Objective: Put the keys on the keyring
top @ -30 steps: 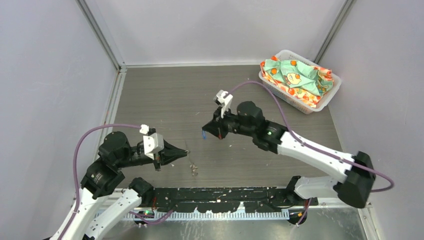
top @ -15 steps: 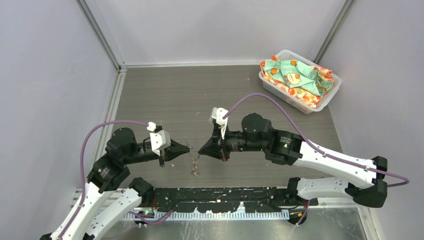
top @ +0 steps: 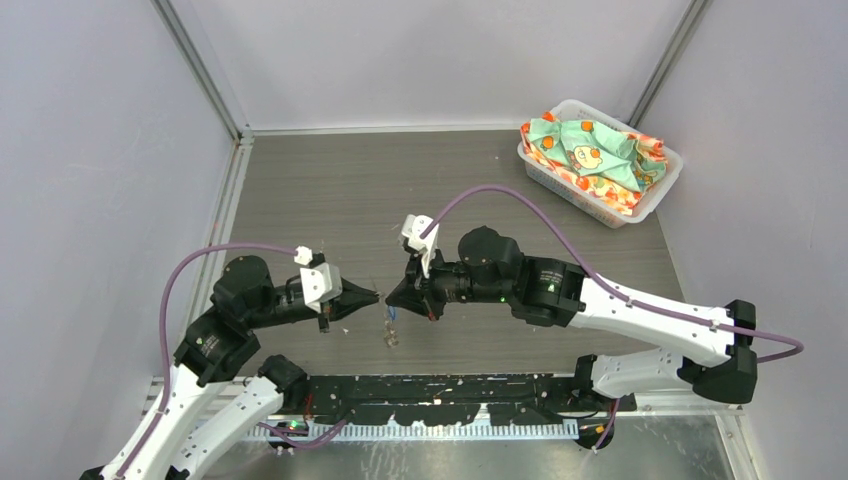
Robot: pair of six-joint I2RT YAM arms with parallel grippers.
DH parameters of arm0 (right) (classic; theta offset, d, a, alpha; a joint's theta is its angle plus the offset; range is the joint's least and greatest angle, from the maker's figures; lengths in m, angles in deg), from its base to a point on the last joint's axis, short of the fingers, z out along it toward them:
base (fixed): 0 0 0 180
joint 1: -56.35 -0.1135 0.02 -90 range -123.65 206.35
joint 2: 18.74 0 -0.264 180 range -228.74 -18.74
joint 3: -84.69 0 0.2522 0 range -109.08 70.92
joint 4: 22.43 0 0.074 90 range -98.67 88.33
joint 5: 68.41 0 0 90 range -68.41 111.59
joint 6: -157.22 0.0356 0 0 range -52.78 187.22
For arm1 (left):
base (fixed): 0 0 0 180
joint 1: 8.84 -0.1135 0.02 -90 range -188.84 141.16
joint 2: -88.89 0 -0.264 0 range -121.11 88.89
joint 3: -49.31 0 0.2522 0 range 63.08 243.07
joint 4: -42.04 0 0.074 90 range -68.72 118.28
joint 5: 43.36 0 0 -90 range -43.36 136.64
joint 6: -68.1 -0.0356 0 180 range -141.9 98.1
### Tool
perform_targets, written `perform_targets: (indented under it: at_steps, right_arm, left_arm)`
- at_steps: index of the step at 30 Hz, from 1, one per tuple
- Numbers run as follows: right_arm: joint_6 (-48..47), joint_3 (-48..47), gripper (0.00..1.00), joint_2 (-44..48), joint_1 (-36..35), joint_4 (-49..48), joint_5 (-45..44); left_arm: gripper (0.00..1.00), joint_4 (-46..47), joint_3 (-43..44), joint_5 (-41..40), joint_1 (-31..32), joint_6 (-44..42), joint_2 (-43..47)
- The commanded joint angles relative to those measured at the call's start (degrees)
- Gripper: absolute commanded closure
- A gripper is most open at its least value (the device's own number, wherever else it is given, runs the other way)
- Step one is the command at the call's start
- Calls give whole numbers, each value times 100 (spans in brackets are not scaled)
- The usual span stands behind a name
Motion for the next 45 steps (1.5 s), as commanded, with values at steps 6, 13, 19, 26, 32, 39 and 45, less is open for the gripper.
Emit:
perform_targets:
  at_steps: [6, 13, 19, 26, 32, 39, 45]
  right_arm:
    - [74, -220, 99, -65, -42, -392, -265]
    - [191, -189, 99, -79, -38, -536, -217]
    - [270, -196, 99, -120, -40, -620, -184]
    - [383, -209, 99, -171, -42, -597, -290]
    - [434, -240, 99, -203, -38, -424, -425]
    - [569, -122, 99, -76, -43, -463, -689]
    - [697, 35, 99, 68, -32, -578, -824]
  left_arm:
    - [100, 105, 41, 77, -6, -353, 106]
    - [100, 114, 39, 53, -2, -423, 73]
    - [100, 98, 66, 103, -4, -424, 45]
    - [100, 84, 56, 121, -1, -481, 105]
    - [100, 125, 49, 94, -2, -502, 166]
    - [100, 133, 13, 138, -7, -554, 262]
    - [100, 120, 13, 146, -4, -567, 287]
